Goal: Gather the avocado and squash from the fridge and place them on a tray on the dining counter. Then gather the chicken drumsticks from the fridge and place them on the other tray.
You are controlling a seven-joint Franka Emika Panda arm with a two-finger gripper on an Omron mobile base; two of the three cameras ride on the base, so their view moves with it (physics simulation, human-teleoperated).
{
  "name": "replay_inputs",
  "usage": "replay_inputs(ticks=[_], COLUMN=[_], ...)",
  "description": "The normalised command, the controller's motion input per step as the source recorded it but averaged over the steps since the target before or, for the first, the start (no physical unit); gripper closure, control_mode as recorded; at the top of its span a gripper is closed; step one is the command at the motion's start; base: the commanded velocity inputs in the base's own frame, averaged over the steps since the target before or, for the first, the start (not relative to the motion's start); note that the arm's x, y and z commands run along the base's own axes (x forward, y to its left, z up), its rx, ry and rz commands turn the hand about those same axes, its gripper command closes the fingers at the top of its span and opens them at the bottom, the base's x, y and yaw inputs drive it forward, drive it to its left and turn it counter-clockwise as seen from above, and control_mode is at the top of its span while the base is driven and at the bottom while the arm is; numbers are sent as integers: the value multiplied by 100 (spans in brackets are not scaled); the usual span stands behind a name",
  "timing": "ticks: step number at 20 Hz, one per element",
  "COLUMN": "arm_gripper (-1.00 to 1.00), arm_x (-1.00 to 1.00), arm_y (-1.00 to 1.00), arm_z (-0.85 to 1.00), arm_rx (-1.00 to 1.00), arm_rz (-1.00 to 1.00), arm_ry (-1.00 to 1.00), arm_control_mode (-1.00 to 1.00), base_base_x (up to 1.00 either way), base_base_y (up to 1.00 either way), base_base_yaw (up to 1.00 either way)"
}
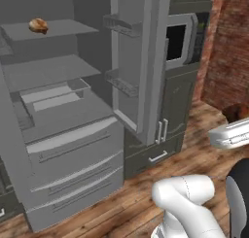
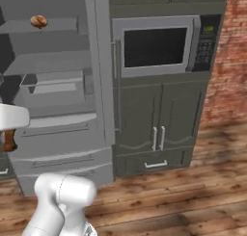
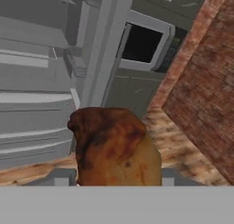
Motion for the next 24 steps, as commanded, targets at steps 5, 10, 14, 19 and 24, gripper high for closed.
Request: replay_inputs(ticks=[5,10,14,19,24], arm_gripper=[100,100,100,100,100], arm_x=[0,0,0,0,0], arm_y=[0,0,0,0,0], arm_z=[0,0,0,0,0], arm_rx=[0,0,0,0,0], arm_rz=[0,0,0,0,0], arm_ry=[0,0,0,0,0], arm_control_mode=[100,100,100,100,100], base_base_x=[-20,0,0,3,8], base_base_y=[-54,-57,-64,-56,-55], base_base_yaw=[-51,-56,-47,-49,-47])
